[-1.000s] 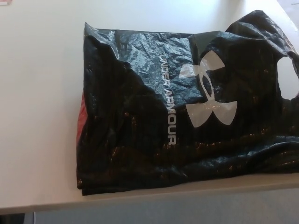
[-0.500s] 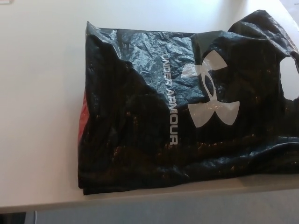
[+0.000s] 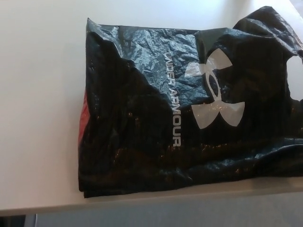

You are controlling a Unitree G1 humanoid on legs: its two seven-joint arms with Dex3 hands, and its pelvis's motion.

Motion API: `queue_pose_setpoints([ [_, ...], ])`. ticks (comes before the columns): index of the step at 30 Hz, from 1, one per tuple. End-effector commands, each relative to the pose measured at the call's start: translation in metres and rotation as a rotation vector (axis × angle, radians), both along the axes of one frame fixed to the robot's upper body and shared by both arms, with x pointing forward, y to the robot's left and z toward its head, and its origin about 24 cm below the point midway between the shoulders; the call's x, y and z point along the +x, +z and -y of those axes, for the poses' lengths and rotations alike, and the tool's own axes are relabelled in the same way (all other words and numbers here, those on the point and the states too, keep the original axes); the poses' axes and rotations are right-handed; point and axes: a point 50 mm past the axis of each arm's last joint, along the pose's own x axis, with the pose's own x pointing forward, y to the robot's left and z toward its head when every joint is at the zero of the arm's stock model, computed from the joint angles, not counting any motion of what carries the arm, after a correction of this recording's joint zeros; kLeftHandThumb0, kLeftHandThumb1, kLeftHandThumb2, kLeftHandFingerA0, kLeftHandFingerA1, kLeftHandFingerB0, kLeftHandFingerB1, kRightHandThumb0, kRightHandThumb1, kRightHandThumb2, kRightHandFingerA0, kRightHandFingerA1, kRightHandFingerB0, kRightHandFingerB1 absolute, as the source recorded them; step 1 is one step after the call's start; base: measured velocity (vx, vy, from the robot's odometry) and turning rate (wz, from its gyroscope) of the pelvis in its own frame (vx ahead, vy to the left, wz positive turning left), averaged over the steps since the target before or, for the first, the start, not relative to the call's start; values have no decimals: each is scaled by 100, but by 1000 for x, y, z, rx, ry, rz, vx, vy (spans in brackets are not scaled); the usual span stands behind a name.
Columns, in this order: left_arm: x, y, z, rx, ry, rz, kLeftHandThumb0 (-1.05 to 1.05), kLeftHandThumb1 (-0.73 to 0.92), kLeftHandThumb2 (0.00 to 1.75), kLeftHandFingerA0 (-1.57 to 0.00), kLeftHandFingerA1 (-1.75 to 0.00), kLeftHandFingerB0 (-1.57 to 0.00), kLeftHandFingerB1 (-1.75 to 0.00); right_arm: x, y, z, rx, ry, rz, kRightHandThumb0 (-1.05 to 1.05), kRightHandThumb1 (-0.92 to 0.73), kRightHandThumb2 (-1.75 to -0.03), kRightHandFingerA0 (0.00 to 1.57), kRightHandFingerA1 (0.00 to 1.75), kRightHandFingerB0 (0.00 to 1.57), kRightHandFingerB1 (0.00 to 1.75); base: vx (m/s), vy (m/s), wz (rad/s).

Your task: A plastic bag is kept in the middle of the desk and the robot uses both its hands to grab the bag from the left and right and brings its hands close together to compress the bag

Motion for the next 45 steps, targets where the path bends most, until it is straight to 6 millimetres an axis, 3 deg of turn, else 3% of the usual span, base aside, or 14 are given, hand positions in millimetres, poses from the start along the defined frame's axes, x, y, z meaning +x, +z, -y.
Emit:
queue_pose_setpoints([
  [1,71,-36,12,-60,46,-296,-72,92,74,-31,-46,-21,-32,57,-34,-11,150,-82,-235,-39,-46,-106,3,52,0,50,0,0,0],
  [2,79,-46,14,-78,48,-335,-71,92,74,-32,-46,-23,-33,65,-43,-15,179,-73,-270,-85,-64,-103,6,49,3,42,0,0,0],
  [7,97,-95,23,-180,18,-474,-68,92,75,-27,-47,-20,-34,79,-87,-23,273,-58,-409,-92,-69,-103,2,43,4,38,0,0,0],
  [11,106,-142,31,-268,31,-618,-65,92,75,-27,-45,-19,-34,86,-129,-33,280,-86,-554,-81,-64,-103,9,47,5,42,0,0,0],
  [13,107,-152,31,-301,19,-641,-64,92,76,-25,-44,-18,-33,89,-137,-37,283,-83,-588,-82,-82,-66,15,35,13,28,0,0,0],
  [14,108,-160,32,-312,24,-670,-64,92,76,-25,-44,-19,-33,90,-146,-40,274,-82,-623,-83,-65,-103,9,47,3,39,0,0,0],
  [17,111,-187,38,-367,35,-785,-66,92,72,-27,-40,-22,-30,92,-168,-51,239,-96,-712,-38,-42,-104,1,50,0,48,0,0,0],
  [30,107,-248,68,-426,28,-1012,-64,92,75,-25,-42,-21,-33,81,-229,-84,326,47,-886,-37,-47,-108,0,49,0,48,0,0,0],
  [32,107,-253,74,-413,24,-1027,-64,92,76,-27,-43,-22,-33,80,-233,-91,347,82,-887,-76,-86,-66,13,30,14,28,0,0,0],
  [35,110,-261,101,-403,-36,-1062,-67,92,76,-27,-42,-20,-32,83,-241,-120,342,144,-920,-82,-71,-107,3,37,12,36,0,0,0],
  [38,110,-270,123,-374,-81,-1100,-71,81,105,-22,-48,-18,-43,84,-246,-141,313,190,-948,-75,-67,-108,1,38,6,37,0,0,0],
  [42,107,-281,151,-408,-134,-1141,-68,92,78,-26,-42,-20,-32,84,-250,-166,292,247,-960,-87,-73,-110,0,37,14,35,0,0,0],
  [44,105,-286,166,-425,-162,-1152,-70,83,104,-19,-48,-16,-42,83,-252,-178,280,264,-976,-85,-86,-71,10,30,13,25,0,0,0],
  [45,104,-288,171,-428,-171,-1158,-67,92,81,-25,-43,-19,-33,82,-253,-181,277,271,-975,-87,-75,-110,1,42,13,35,0,0,0],
])
